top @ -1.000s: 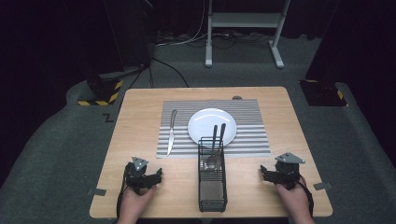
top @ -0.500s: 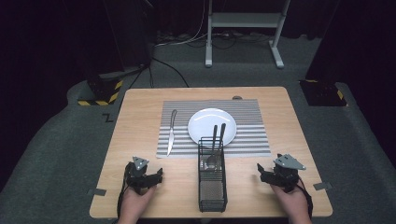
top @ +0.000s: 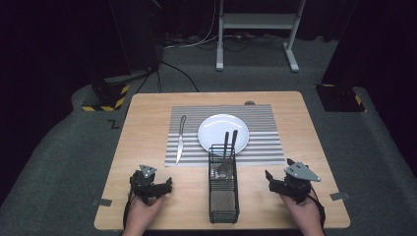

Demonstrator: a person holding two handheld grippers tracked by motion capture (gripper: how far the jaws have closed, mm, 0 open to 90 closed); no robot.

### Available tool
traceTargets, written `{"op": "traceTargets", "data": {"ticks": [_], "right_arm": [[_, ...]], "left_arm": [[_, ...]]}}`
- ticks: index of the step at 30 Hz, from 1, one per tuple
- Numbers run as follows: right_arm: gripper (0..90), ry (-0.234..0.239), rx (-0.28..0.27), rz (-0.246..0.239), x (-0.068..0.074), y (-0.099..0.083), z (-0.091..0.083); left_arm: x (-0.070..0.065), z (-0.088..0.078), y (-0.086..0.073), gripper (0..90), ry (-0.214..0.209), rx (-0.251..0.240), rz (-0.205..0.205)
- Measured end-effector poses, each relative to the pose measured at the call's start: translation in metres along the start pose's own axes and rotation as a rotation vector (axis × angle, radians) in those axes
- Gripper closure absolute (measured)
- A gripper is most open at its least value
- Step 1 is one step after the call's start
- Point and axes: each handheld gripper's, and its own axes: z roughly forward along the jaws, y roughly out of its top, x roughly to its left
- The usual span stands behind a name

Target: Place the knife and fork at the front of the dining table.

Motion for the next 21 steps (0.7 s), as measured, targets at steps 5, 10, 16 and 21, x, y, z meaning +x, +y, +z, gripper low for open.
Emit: {"op": "traceTargets", "data": {"ticks": [5, 10, 16, 21], "right_arm": [[11.3, 0.006, -0.042, 0.019, 0.006, 0.009, -0.003], [11.4, 0.012, -0.078, 0.025, 0.011, 0.020, -0.001], [11.4, -0.006, -0.124, 0.034, 0.017, 0.034, -0.002], [11.2, -0.015, -0.147, 0.045, 0.026, 0.048, -0.002]], "left_arm": [[0.000, 0.000, 0.000, 2.7, -0.002, 0.005, 0.007], [0.000, 0.000, 0.000, 2.7, -0.002, 0.005, 0.006], [0.000, 0.000, 0.000, 2.7, -0.005, 0.005, 0.006], [0.000, 0.000, 0.000, 2.2, -0.009, 0.007, 0.012]]}}
